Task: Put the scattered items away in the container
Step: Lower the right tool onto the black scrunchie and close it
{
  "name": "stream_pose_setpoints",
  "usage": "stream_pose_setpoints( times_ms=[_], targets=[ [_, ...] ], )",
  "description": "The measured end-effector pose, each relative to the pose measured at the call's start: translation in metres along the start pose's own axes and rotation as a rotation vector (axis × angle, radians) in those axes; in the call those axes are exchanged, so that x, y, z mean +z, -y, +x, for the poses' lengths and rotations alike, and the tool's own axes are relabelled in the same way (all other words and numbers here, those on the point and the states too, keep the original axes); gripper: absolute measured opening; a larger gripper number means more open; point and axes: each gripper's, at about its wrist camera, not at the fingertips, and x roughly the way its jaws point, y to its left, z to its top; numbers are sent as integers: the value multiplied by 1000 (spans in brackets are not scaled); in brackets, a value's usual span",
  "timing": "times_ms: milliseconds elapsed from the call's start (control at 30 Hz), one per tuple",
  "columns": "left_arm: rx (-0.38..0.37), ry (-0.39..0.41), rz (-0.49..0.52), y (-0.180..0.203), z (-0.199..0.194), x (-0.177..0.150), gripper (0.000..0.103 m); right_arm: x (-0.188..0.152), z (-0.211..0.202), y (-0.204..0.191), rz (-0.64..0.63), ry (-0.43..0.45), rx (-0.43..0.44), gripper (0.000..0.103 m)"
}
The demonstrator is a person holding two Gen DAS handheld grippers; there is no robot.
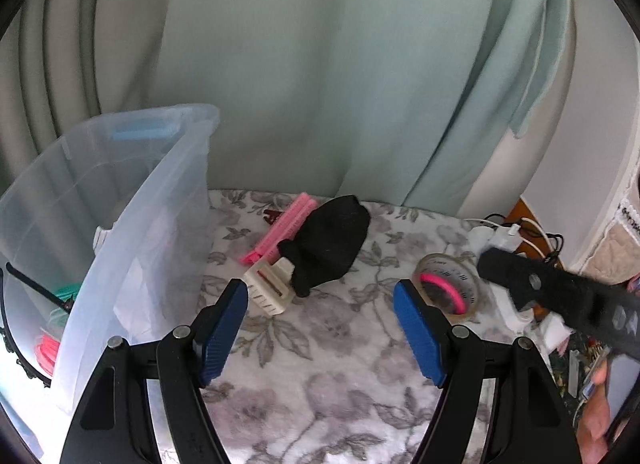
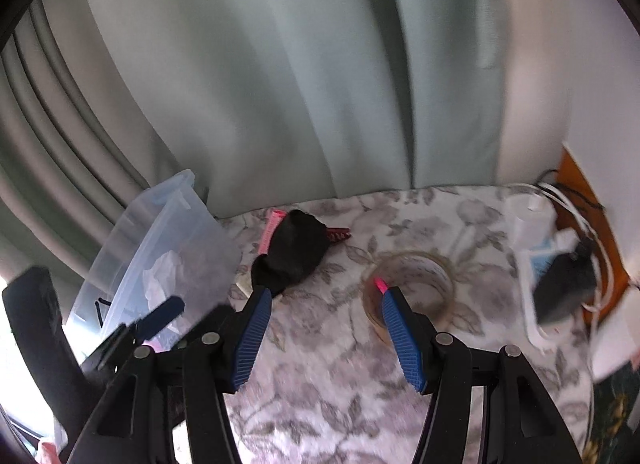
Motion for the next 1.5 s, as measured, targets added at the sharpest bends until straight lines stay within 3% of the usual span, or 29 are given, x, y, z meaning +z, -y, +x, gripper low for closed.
stream_pose_setpoints(
  times_ms=[400,600,767,1000,1100,1267,1500],
  targets=[
    [-134,17,47,-1,-24,9,76,26,58,-11,-46,-35,92,62],
    [-188,83,-33,-11,-43,16,76,30,67,-3,-30,-48,89,62],
    [-127,199,-94,-25,-65,30,76,28,81,-8,-27,-75,94,61],
    [-78,219,-137,-38,-68,35,76,23,111,-22,-24,-119,89,61],
    [-62,213,-145,-41,-67,36,76,20,127,-23,-8,-147,66,50],
    [-36,205,-157,-49,-70,34,76,17,141,-15,65,-183,69,15],
    [-31,181,-159,-52,-69,28,76,13,111,-11,79,-148,98,11]
  ],
)
